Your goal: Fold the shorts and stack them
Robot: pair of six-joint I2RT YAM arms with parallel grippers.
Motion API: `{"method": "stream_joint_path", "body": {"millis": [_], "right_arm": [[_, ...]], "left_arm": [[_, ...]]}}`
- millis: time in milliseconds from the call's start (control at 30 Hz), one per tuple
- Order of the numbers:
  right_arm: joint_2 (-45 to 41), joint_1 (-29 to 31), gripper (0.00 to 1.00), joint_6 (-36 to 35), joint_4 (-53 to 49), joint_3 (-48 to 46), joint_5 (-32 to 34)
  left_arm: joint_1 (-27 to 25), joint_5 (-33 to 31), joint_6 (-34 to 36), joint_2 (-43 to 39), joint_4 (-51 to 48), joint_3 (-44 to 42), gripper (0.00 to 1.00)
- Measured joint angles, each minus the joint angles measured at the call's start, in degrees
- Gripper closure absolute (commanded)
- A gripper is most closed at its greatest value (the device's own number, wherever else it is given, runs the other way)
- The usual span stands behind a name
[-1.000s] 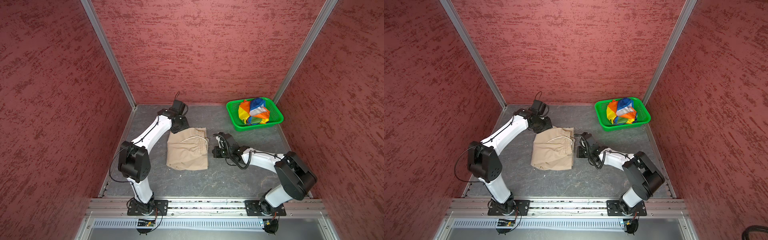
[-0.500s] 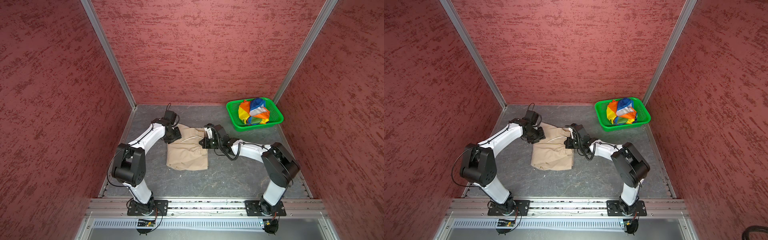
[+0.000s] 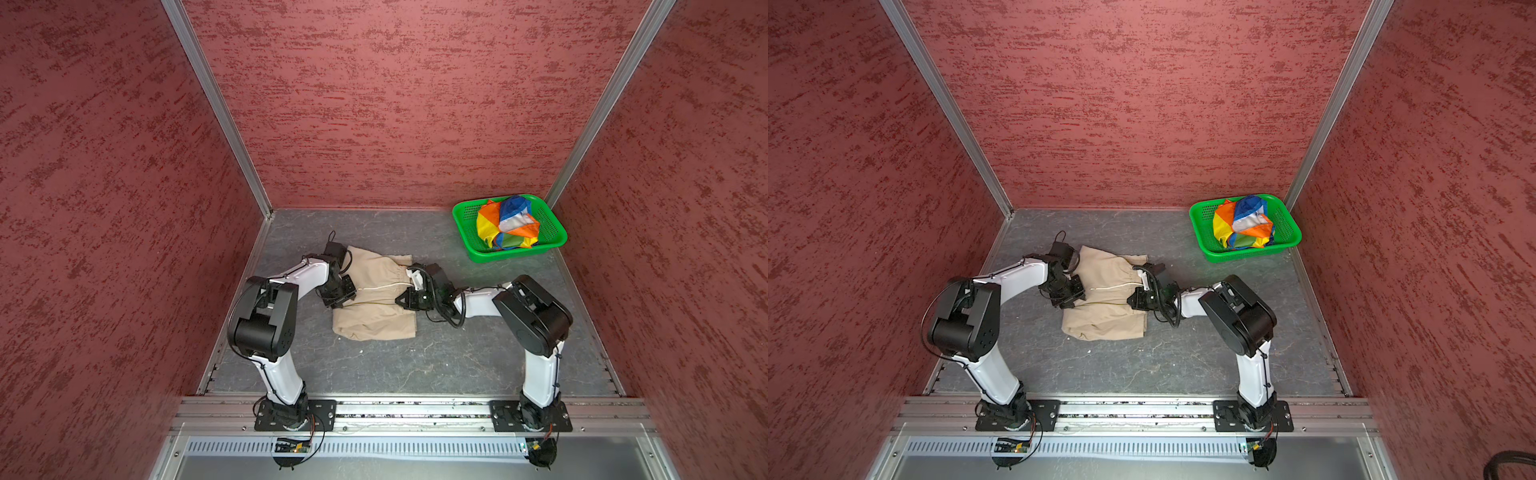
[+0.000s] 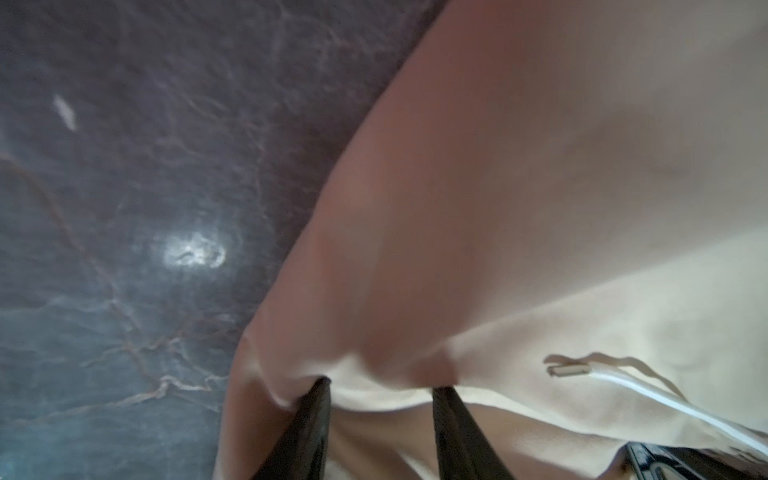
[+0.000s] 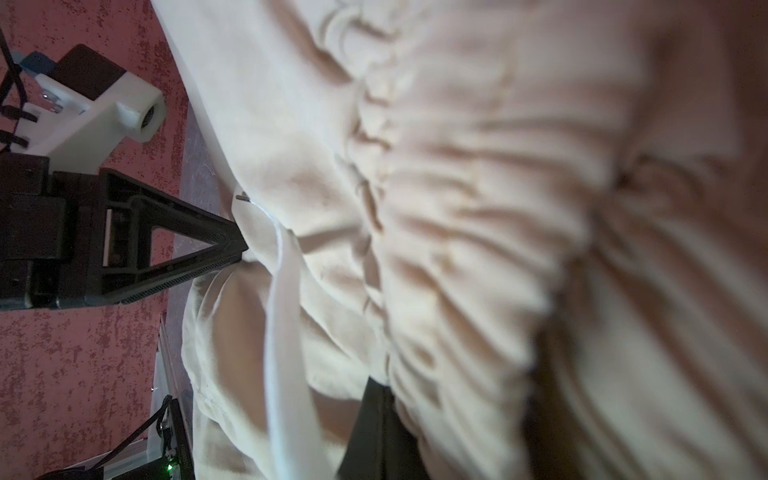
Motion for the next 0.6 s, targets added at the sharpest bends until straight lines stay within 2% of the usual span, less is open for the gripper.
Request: {"method": "stream_joint_path", "body": {"millis": [133,333,600], "right_arm": [[-0.39,-0.39,1.00,-1.05,-0.79,0.11,-0.09],[-4.13,-1.09,1.00,-4.42,-8.33,2.99,1.01],[-3.85,-2.16,1.00,-9.40,-17.05,17.40,2.95]], "left_arm": [[0.26,0.13,0.04,-0.02,-0.79,0.98,0.57],[1.84,0.33,0.33,-3.15,-1.95,4.26,0.54],[1.01,1.33,0.44,-9.97,-2.34,4.61,0.57]]}}
